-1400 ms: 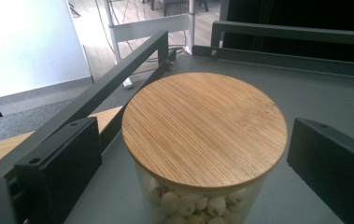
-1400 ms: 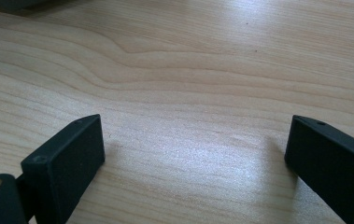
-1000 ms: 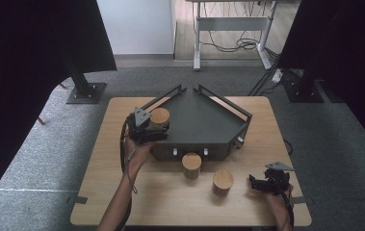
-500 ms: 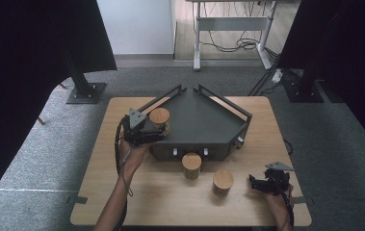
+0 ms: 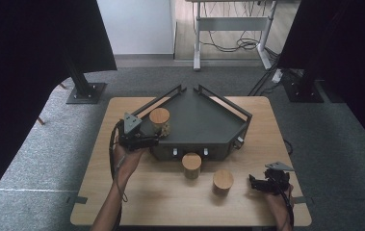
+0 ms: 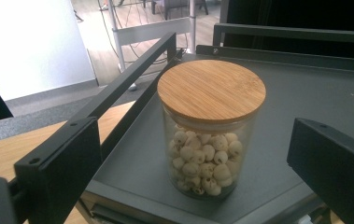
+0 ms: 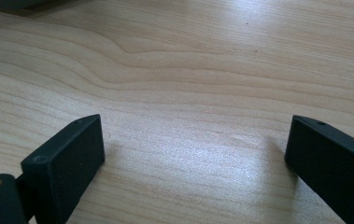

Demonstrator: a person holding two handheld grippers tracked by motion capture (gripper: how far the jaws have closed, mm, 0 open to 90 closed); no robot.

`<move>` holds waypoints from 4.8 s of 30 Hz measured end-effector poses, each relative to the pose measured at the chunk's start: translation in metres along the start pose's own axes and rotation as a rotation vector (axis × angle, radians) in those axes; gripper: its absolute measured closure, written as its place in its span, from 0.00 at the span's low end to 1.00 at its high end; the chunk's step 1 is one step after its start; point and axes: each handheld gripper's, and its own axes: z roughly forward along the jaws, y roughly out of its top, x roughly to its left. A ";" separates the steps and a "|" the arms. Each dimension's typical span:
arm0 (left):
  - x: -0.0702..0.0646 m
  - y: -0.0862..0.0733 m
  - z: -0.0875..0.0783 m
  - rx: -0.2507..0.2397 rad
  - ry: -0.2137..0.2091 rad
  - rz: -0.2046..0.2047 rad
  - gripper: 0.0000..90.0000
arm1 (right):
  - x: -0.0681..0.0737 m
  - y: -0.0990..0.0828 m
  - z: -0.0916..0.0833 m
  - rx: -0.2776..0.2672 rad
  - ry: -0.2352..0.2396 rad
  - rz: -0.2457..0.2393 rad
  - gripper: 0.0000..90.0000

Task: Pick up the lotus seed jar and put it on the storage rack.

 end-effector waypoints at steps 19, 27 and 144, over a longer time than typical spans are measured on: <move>0.002 -0.009 -0.022 -0.007 -0.016 0.006 0.03 | 0.000 0.000 0.000 0.000 0.000 -0.001 0.05; 0.002 -0.014 -0.028 -0.008 -0.017 0.000 0.03 | 0.000 0.000 0.000 0.000 0.000 -0.001 0.05; 0.001 -0.112 -0.077 0.139 -0.065 -0.059 0.04 | 0.002 -0.001 -0.001 -0.001 -0.008 0.001 0.05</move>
